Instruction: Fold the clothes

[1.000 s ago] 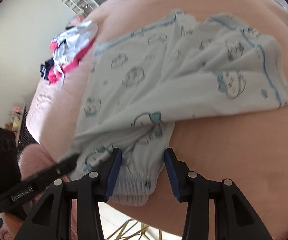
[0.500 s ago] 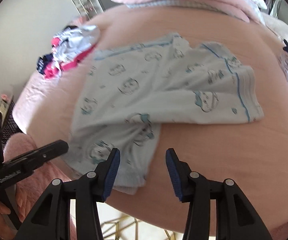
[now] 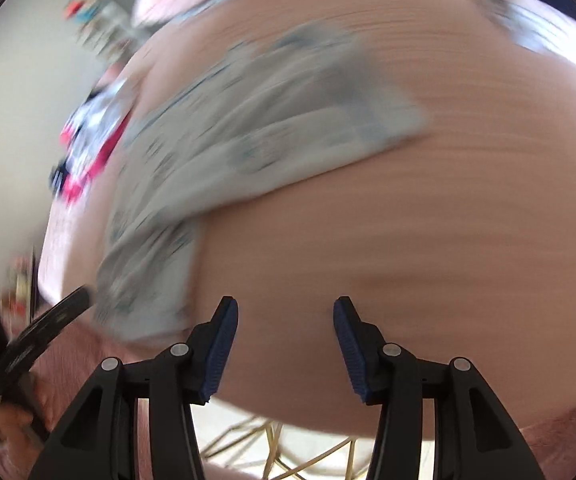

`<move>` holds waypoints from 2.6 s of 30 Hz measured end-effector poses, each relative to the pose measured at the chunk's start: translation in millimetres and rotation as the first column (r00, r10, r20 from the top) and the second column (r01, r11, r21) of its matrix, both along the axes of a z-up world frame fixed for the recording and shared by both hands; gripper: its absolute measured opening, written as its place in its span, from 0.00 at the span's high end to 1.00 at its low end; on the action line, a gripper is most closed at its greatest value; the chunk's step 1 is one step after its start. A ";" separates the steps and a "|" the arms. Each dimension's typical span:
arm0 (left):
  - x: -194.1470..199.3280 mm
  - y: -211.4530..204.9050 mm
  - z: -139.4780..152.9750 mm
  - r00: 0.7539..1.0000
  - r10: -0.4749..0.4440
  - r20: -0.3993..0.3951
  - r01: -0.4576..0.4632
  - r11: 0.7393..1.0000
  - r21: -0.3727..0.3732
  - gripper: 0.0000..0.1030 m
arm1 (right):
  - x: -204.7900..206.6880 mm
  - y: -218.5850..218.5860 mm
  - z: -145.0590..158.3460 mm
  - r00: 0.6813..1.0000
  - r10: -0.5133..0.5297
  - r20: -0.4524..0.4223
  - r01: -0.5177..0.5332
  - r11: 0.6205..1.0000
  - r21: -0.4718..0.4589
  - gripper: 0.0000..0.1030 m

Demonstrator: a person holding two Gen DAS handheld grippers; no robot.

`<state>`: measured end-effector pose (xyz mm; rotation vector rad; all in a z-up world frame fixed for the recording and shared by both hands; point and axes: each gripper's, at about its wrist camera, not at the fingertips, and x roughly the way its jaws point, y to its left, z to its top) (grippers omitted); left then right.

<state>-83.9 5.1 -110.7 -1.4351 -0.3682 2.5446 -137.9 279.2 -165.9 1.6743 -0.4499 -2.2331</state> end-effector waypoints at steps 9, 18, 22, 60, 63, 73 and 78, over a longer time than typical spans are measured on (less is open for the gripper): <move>-79.1 162.2 -7.9 0.929 -0.365 -0.058 0.351 0.921 -0.169 0.59 | -45.4 61.9 7.7 0.989 -0.126 -0.072 0.131 0.988 0.082 0.52; -120.0 227.8 -55.3 0.925 -0.380 0.003 0.368 0.893 -0.259 0.59 | -73.2 120.3 1.1 0.980 -0.192 -0.051 0.198 0.971 0.137 0.52; -121.7 235.9 -60.3 0.919 -0.394 -0.022 0.372 0.882 -0.291 0.79 | -74.3 123.2 -0.8 0.981 -0.193 -0.028 0.195 0.968 0.159 0.52; -142.0 -152.3 -30.2 0.997 0.072 0.005 -0.071 0.997 -0.026 0.95 | -217.6 -137.5 52.1 0.924 0.339 -0.177 -0.270 0.906 0.327 0.52; -146.1 -147.8 -43.0 0.997 0.076 0.030 -0.075 0.997 -0.012 0.95 | -219.0 -151.3 43.4 0.910 0.379 -0.168 -0.292 0.873 0.390 0.52; -139.1 -148.9 -43.5 0.997 0.075 0.014 -0.076 0.996 0.052 0.94 | -249.4 -172.9 25.2 0.883 0.435 -0.176 -0.341 0.853 0.394 0.52; -141.3 -148.9 -42.3 0.997 0.078 0.020 -0.079 0.995 0.058 0.94 | -248.4 -171.2 19.0 0.875 0.466 -0.133 -0.414 0.862 0.293 0.62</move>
